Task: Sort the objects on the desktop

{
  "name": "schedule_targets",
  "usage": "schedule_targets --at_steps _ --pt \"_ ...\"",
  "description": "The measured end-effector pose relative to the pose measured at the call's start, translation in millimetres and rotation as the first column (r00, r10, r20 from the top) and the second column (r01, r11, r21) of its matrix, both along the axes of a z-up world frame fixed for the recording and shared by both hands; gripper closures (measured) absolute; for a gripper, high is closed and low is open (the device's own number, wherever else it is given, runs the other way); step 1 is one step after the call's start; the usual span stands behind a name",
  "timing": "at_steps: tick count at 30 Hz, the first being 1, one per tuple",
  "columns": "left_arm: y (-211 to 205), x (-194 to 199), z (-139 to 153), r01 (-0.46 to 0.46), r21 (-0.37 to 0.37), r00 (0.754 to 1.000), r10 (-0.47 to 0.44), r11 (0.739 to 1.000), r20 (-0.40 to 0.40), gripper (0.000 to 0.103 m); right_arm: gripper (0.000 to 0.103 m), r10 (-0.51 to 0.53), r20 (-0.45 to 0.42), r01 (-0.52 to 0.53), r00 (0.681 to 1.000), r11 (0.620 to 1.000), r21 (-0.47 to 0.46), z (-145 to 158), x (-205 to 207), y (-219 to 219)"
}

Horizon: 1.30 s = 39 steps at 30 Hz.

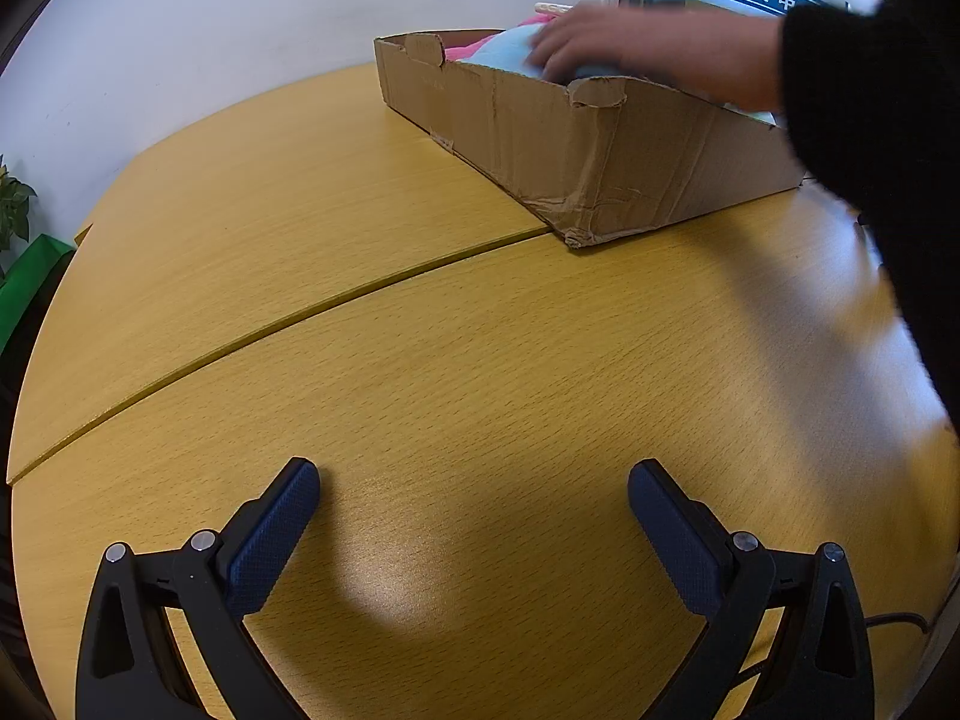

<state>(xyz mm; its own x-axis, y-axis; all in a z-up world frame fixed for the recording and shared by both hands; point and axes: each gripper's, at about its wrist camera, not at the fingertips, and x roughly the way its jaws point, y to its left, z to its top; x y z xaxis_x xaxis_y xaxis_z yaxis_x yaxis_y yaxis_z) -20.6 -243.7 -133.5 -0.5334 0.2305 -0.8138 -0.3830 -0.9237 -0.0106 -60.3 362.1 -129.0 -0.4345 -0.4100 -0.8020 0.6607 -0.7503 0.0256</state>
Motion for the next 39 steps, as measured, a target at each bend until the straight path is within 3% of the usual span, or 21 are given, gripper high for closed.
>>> schedule_targets --at_steps 39 --pt "2.4 -0.1 -1.9 -0.006 -0.003 1.0 0.006 1.0 -0.008 0.0 0.0 0.006 -0.006 -0.006 1.0 1.0 0.022 -2.6 -3.5 -9.4"
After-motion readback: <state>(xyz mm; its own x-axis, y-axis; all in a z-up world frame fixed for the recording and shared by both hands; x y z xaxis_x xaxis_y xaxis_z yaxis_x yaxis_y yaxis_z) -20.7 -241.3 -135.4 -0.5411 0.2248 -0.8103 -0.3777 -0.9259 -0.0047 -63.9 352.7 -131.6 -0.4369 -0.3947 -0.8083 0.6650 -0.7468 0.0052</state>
